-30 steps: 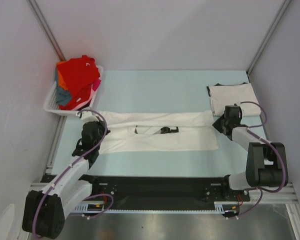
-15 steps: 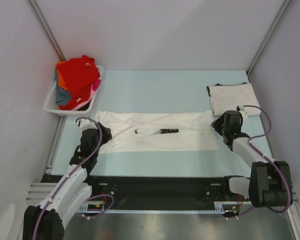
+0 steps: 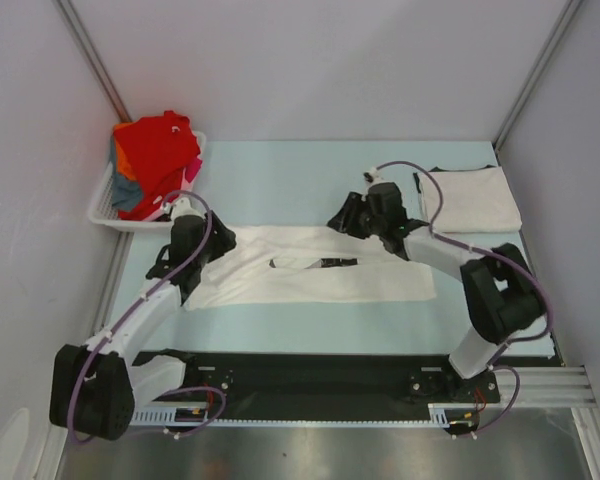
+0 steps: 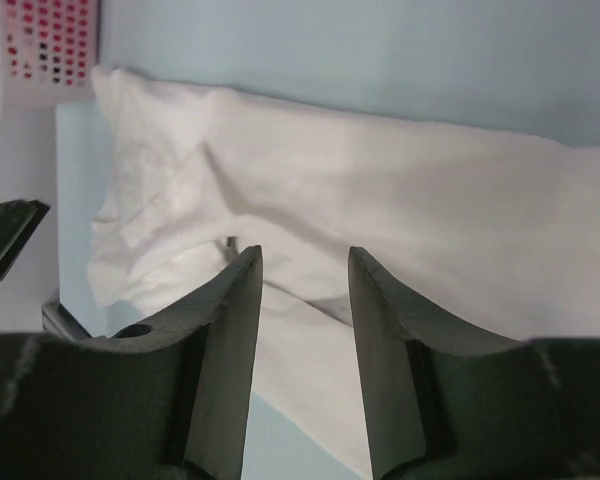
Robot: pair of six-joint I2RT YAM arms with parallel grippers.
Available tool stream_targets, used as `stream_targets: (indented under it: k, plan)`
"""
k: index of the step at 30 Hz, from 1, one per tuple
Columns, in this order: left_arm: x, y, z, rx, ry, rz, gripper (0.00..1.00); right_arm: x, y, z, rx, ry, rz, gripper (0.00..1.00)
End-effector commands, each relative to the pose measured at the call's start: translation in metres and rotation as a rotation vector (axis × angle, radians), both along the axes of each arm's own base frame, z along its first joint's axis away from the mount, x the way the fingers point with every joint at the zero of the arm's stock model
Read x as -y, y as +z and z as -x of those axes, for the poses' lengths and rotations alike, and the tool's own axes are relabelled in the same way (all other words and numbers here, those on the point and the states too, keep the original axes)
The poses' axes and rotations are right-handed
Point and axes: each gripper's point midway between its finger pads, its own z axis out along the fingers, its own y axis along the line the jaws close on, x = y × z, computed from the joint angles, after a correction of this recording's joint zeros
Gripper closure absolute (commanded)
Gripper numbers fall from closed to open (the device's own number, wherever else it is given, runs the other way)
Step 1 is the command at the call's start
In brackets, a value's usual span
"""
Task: Fold and stack the t-shirts
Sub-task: Fold the tshirt
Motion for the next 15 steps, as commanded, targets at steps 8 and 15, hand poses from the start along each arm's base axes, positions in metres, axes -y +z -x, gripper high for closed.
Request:
stream_targets:
  k: [8,15]
  plan:
    - [0.007,-0.015,-0.052,-0.138,0.034,0.048,0.36,-0.154,-0.019,-0.004,-0.059,0.421,-0.115,0.54]
    - [0.004,-0.068,-0.067,-0.346,0.032,-0.001,0.39,-0.183,-0.052,-0.008,-0.138,0.489,-0.161,0.55]
